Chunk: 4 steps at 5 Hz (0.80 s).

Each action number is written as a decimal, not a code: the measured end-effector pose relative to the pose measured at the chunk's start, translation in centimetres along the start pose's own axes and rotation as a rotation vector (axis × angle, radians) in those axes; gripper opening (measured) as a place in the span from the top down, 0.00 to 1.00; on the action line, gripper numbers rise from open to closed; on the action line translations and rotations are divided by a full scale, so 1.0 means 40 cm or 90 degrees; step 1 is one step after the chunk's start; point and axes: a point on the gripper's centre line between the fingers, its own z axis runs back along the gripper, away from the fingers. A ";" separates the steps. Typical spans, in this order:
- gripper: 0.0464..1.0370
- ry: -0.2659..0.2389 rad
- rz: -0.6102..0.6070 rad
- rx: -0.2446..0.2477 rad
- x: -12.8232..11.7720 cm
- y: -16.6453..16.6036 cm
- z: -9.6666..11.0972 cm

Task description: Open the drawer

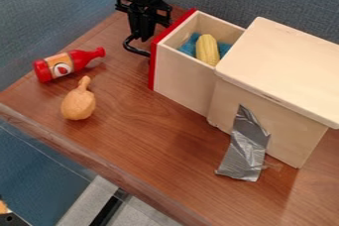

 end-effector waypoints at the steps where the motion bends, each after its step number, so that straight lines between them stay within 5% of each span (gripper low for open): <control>1: 0.90 0.002 0.001 0.002 0.001 0.005 -0.002; 2: 0.86 0.003 0.003 0.002 -0.001 0.008 -0.003; 4: 0.30 0.003 0.005 0.007 -0.002 0.025 0.003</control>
